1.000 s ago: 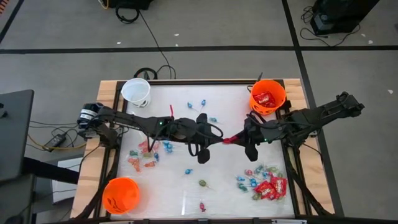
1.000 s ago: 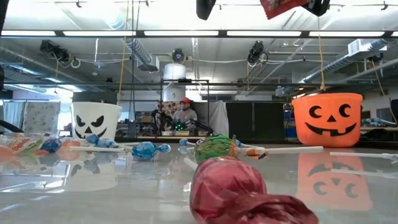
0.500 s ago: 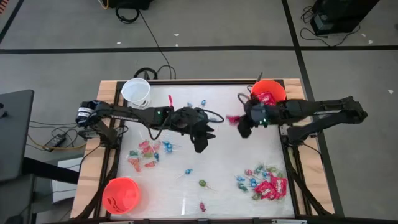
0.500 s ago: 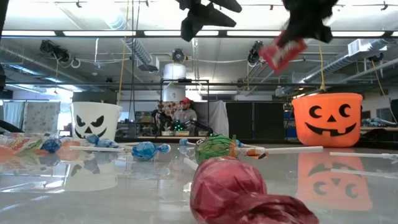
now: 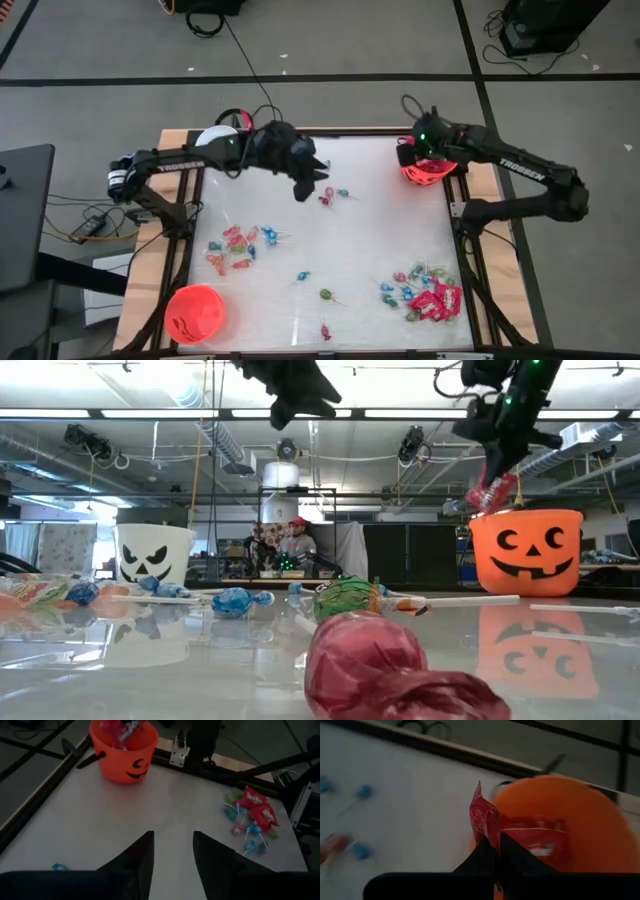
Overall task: Sort candy by brand, put in halloween buckets
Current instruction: Put the red candy into the top orange bucket
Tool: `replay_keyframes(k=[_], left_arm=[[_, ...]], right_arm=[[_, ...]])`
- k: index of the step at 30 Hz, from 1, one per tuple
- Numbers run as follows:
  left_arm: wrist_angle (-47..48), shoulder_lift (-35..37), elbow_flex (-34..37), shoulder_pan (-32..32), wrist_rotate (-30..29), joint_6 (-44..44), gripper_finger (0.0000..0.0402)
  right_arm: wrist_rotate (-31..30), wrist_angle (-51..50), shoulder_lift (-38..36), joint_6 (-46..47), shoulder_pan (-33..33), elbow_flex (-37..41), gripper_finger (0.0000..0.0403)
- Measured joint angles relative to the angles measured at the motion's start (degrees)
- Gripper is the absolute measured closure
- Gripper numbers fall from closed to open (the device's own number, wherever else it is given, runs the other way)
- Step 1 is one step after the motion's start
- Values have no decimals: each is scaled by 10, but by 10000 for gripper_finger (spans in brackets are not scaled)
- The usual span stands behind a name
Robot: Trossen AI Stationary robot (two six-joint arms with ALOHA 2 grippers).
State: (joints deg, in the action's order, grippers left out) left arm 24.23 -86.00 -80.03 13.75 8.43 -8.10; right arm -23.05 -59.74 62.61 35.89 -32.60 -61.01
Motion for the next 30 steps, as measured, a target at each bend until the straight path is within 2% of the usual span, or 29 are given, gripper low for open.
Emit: replay_keyframes(k=[5,10,21,30], left_arm=[[17,-1,0,53,61,35,261],[23,-1,0,87,94,74,261],[66,-1,0,155,179,127,261],[106,-1,0,169,194,162,261]], right_arm=[[7,-8,3,-15,-76,1,389],[70,-7,29,-16,-134,29,390],[138,68,118,-1,-177,102,383],[180,79,180,17,-208,102,367]])
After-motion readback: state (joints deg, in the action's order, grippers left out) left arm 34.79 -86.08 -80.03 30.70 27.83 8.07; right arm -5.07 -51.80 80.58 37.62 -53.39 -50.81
